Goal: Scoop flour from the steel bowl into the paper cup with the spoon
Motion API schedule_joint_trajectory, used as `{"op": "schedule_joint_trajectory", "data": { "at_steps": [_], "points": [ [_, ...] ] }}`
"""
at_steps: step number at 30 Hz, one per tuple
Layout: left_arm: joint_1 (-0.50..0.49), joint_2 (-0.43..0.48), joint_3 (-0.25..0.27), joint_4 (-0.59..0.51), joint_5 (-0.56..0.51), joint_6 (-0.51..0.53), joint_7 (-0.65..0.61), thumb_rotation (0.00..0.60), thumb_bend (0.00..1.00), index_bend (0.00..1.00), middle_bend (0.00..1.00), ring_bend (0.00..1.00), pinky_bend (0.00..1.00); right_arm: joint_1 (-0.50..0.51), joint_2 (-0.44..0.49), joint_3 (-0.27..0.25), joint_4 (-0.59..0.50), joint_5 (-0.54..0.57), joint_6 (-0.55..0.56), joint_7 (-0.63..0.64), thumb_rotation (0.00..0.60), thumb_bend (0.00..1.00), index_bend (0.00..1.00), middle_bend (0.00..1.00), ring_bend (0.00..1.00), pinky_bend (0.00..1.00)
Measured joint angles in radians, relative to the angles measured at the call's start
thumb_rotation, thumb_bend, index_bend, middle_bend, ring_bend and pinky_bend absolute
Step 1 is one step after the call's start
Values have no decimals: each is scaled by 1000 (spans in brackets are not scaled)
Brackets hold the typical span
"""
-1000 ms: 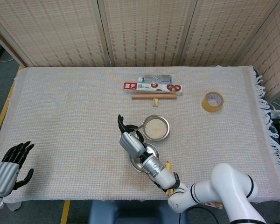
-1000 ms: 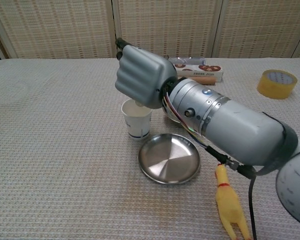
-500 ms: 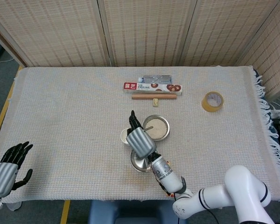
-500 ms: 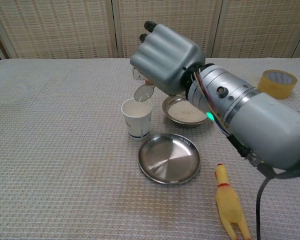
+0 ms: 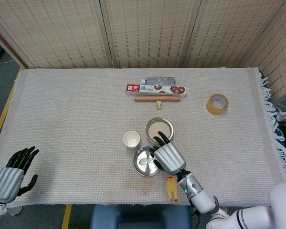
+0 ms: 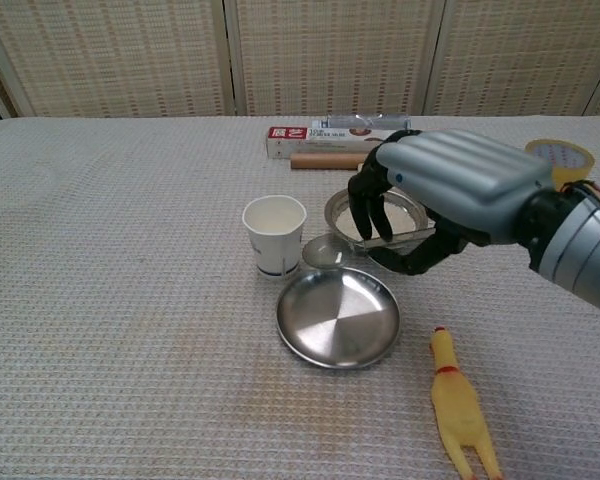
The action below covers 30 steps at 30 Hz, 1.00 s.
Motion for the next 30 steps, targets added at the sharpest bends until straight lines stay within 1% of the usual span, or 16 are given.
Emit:
{"op": "schedule_joint_trajectory", "data": {
  "at_steps": [3, 12, 18, 20, 21, 22, 25, 27, 30],
  "points": [
    [3, 2, 0, -2, 2, 9, -4, 600, 446, 0, 0, 0, 100, -6, -35, -1, 51, -13, -30, -7, 600, 369, 804, 576, 155, 97],
    [5, 9, 1, 8, 4, 12, -31, 600, 446, 0, 0, 0, 100, -32, -190, 6, 232, -36, -71, -110, 600, 369, 772, 576, 144, 96],
    [1, 10, 0, 15, -1, 3, -42, 600, 446, 0, 0, 0, 100, -43, -259, 21, 323, -50, -99, -149, 600, 369, 681, 547, 135, 97],
    [1, 10, 0, 15, -1, 2, -42, 600, 447, 0, 0, 0, 100, -45, -269, 25, 335, -57, -105, -151, 600, 369, 585, 497, 121, 96],
    [1, 10, 0, 14, -2, 2, -42, 600, 447, 0, 0, 0, 100, -45, -271, 25, 338, -58, -105, -151, 600, 365, 486, 448, 102, 96],
    [1, 10, -1, 15, -4, 1, -42, 600, 448, 0, 0, 0, 100, -45, -274, 25, 344, -63, -107, -153, 600, 361, 359, 386, 77, 95],
    [-1, 10, -3, 15, -10, -5, -42, 600, 450, 0, 0, 0, 101, -48, -285, 26, 373, -75, -111, -180, 600, 357, 168, 305, 44, 89],
    [-2, 10, -3, 15, -11, -5, -42, 600, 449, 0, 0, 0, 101, -52, -288, 29, 378, -79, -114, -199, 600, 357, 121, 282, 33, 84],
    [-1, 10, -4, 14, -12, -4, -40, 600, 448, 0, 0, 0, 102, -61, -282, 35, 368, -79, -123, -213, 600, 356, 92, 267, 26, 78]
  ]
}}
